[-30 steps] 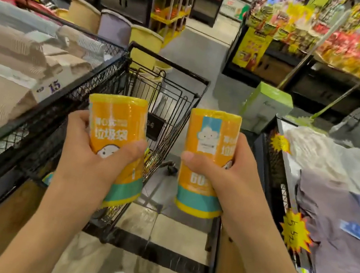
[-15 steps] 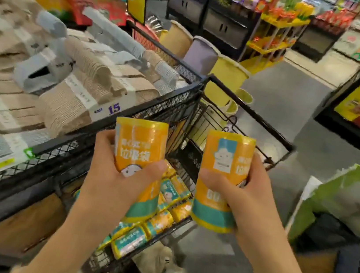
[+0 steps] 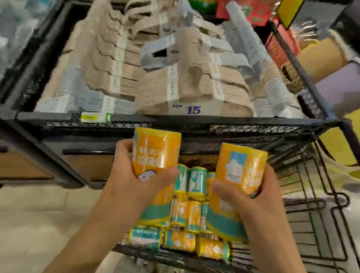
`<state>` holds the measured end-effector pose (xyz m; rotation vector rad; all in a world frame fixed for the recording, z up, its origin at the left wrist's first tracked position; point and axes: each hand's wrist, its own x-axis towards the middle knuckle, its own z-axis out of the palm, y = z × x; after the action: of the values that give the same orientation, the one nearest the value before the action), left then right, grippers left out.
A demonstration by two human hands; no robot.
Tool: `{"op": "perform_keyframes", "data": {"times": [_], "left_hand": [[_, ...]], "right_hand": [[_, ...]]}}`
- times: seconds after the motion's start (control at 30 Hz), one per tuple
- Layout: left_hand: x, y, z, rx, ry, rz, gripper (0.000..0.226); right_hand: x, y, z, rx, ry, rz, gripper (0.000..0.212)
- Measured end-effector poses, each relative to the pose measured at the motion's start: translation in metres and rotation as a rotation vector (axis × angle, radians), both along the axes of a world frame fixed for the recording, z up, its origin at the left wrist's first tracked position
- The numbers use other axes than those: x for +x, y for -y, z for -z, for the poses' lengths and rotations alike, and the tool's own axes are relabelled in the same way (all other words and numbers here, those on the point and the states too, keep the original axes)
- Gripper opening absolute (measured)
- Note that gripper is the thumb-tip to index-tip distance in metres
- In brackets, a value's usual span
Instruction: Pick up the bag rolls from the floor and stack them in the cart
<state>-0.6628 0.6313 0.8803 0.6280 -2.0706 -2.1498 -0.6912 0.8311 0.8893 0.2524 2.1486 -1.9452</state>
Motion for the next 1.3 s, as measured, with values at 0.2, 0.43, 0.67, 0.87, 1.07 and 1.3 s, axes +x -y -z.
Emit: {"op": "perform_keyframes", "data": {"times": [0.2,0.43,0.67,0.87,1.07,1.3], "left_hand": [[-0.02,0.024,0.025,-0.03,0.084,-0.092,0.057],[-0.048,0.05,0.073,-0.067,0.208,-0.115,0.06],[-0.078,0.051,0.147,-0.109,0.318,-0.116,0.06],[-0.112,0.063,0.254,-0.217,0.398,-0.089,0.058],[-0.14,0.085,0.359,-0.302,0.49,-0.051,0.064],[-0.155,0.093,0.429,-0.355,0.555,-0.071,0.082]], "right_hand": [[-0.04,0.029,0.024,0.011,0.026,-0.128,0.061],[-0.072,0.049,0.083,0.027,0.098,-0.165,0.06],[-0.099,0.062,0.152,0.03,0.198,-0.197,0.057],[-0.11,0.067,0.208,0.02,0.254,-0.188,0.062],[-0.117,0.066,0.251,0.016,0.307,-0.153,0.07],[-0.117,0.066,0.279,0.007,0.338,-0.146,0.07]]}}
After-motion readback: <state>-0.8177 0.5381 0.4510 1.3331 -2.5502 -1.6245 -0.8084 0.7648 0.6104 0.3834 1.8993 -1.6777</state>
